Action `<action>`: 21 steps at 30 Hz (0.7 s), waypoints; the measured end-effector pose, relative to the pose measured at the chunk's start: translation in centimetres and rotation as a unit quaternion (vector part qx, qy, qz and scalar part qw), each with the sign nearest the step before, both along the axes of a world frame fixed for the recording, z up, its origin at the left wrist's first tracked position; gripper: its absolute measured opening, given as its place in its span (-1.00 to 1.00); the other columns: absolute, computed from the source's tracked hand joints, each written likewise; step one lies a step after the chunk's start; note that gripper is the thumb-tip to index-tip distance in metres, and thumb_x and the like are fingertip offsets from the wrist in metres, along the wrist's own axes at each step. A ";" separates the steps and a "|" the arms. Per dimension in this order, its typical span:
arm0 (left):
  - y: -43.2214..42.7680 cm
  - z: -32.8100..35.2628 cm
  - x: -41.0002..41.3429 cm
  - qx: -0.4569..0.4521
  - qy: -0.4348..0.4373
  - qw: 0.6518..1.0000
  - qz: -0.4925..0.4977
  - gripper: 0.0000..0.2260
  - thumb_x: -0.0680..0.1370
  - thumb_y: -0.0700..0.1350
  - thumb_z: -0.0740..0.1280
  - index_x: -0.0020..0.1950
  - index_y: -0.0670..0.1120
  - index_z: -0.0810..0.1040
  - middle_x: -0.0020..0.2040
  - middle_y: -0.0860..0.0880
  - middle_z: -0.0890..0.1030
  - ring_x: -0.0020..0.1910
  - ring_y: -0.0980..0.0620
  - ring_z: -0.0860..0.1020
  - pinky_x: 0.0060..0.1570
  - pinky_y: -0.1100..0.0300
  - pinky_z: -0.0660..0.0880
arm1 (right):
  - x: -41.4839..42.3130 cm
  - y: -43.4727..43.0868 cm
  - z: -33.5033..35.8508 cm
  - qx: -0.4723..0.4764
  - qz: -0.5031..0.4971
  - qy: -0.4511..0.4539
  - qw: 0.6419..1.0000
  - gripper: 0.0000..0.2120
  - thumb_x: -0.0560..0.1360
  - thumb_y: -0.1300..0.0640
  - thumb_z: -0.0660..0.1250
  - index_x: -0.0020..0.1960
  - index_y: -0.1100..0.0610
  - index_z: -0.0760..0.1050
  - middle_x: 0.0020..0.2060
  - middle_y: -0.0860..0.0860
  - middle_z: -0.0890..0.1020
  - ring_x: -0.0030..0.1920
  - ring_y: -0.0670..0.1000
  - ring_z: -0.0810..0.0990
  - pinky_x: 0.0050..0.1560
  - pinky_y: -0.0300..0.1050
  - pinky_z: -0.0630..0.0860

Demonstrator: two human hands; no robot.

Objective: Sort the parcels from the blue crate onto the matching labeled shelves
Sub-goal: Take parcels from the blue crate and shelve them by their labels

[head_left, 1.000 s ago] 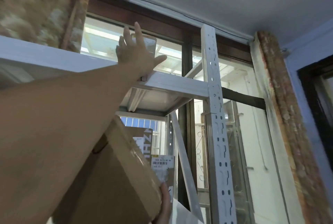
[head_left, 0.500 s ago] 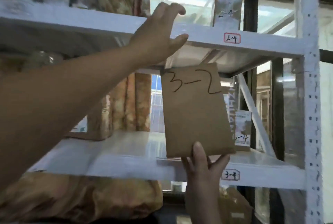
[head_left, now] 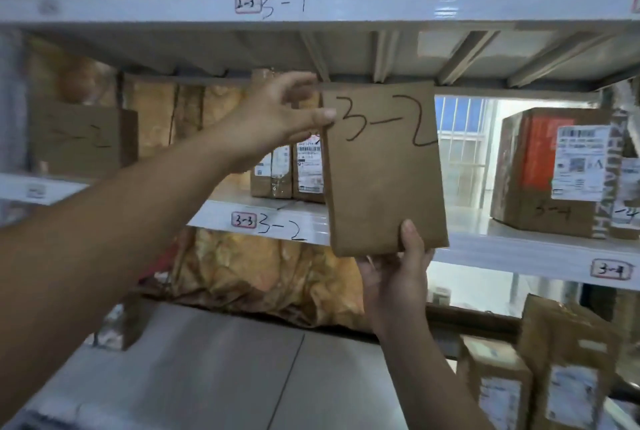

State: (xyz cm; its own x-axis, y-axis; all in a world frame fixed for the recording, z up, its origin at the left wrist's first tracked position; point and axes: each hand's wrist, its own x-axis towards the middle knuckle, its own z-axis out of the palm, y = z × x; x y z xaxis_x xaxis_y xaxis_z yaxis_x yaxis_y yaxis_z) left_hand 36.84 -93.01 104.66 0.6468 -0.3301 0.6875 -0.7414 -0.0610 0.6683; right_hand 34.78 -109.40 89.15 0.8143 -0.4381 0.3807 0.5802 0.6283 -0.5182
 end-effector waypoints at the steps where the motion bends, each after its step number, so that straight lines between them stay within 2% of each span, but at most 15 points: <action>1: 0.7 -1.0 0.6 -0.010 0.024 1.000 -0.010 -0.45 0.48 -0.12 0.41 0.43 -0.02 0.31 0.27 0.02 0.47 0.21 0.08 0.52 0.10 0.22 0.54 | 0.0 0.9 -0.3 0.004 0.010 0.005 1.000 -0.37 0.34 -0.02 0.42 0.36 -0.15 0.29 0.30 -0.04 0.53 0.28 0.05 0.52 0.27 0.22 0.45; 3: 1.9 -3.2 1.4 -0.031 0.076 0.996 -0.041 -0.60 0.50 -0.12 0.39 0.32 -0.01 0.41 0.16 0.04 0.57 0.10 0.11 0.59 0.15 0.13 0.52 | -0.1 2.4 -1.0 0.011 0.025 0.011 1.000 -0.31 0.34 0.03 0.44 0.41 -0.09 0.27 0.27 -0.02 0.55 0.27 0.07 0.53 0.24 0.21 0.48; 5: 2.7 -4.9 2.0 -0.064 0.111 0.990 -0.058 -0.73 0.53 -0.12 0.36 0.22 -0.01 0.48 -0.03 0.11 0.64 -0.05 0.15 0.64 0.05 0.17 0.54 | -0.4 3.3 -1.4 0.001 0.026 0.027 0.999 -0.32 0.33 0.06 0.42 0.41 -0.02 0.29 0.19 -0.02 0.57 0.23 0.08 0.55 0.22 0.18 0.50; 7: 3.4 -6.4 2.5 -0.094 0.134 0.984 -0.068 -0.69 0.55 -0.14 0.35 0.28 -0.08 0.48 -0.12 0.11 0.67 -0.13 0.13 0.65 -0.09 0.26 0.57 | -0.6 3.9 -1.8 -0.037 0.005 0.048 0.998 -0.46 0.44 0.13 0.39 0.37 0.02 0.31 0.15 -0.02 0.57 0.17 0.04 0.58 0.20 0.13 0.52; 9: 3.9 -7.5 2.9 -0.111 0.141 0.982 -0.066 -0.69 0.55 -0.15 0.34 0.30 -0.10 0.48 -0.15 0.09 0.68 -0.13 0.06 0.64 -0.11 0.25 0.58 | -0.7 4.0 -2.2 -0.078 -0.027 0.056 0.995 -0.56 0.50 0.16 0.37 0.34 0.02 0.33 0.13 -0.04 0.56 0.04 -0.07 0.63 0.04 -0.03 0.60; 11: 4.4 -8.4 3.3 -0.127 0.147 0.979 -0.061 -0.70 0.56 -0.14 0.34 0.29 -0.11 0.50 -0.13 0.06 0.69 -0.13 0.04 0.65 -0.04 0.15 0.56 | -0.8 3.8 -2.5 -0.176 -0.104 0.067 0.977 -0.51 0.47 0.07 0.44 0.34 -0.03 0.35 0.19 -0.04 0.52 0.06 -0.14 0.61 -0.06 -0.22 0.56; 12: 4.7 -8.9 3.5 -0.128 0.151 0.979 -0.055 -0.69 0.56 -0.12 0.34 0.29 -0.11 0.51 -0.07 0.04 0.69 -0.11 0.04 0.66 0.01 0.10 0.55 | -0.7 3.5 -2.7 -0.235 -0.144 0.071 0.959 -0.47 0.45 0.03 0.46 0.35 -0.06 0.36 0.25 -0.03 0.50 0.14 -0.12 0.57 -0.02 -0.23 0.55; 14: 4.8 -9.8 3.6 -0.125 0.158 0.978 -0.047 -0.66 0.55 -0.10 0.36 0.32 -0.09 0.50 0.09 -0.02 0.66 0.00 0.00 0.65 0.10 0.04 0.53 | -0.7 3.1 -2.7 -0.312 -0.183 0.070 0.930 -0.43 0.46 0.05 0.45 0.42 -0.05 0.34 0.31 -0.02 0.49 0.23 -0.07 0.53 0.14 -0.13 0.56; 16: 4.7 -10.4 3.5 -0.123 0.162 0.978 -0.037 -0.62 0.54 -0.10 0.37 0.35 -0.10 0.47 0.19 -0.05 0.61 0.09 0.00 0.62 0.14 0.03 0.54 | -0.6 2.8 -2.5 -0.350 -0.176 0.061 0.918 -0.39 0.49 0.10 0.43 0.47 -0.03 0.29 0.30 -0.03 0.51 0.23 -0.07 0.55 0.16 -0.14 0.58; 18: 4.6 -10.4 3.1 -0.136 0.159 0.978 -0.026 -0.62 0.53 -0.11 0.38 0.34 -0.13 0.48 0.20 -0.06 0.61 0.10 0.01 0.62 0.11 0.08 0.56 | -0.6 3.0 -2.1 -0.367 -0.173 0.051 0.913 -0.38 0.50 0.10 0.41 0.49 -0.04 0.25 0.28 -0.06 0.53 0.21 -0.09 0.56 0.10 -0.22 0.59; 21: 4.8 -9.9 2.5 -0.169 0.147 0.975 -0.009 -0.73 0.54 -0.12 0.37 0.20 -0.19 0.56 0.10 -0.09 0.63 0.04 -0.02 0.60 -0.01 0.16 0.53 | -0.4 3.5 -1.7 -0.396 -0.210 0.032 0.894 -0.41 0.48 0.03 0.43 0.44 -0.16 0.26 0.26 -0.14 0.51 0.23 -0.13 0.53 0.20 -0.08 0.55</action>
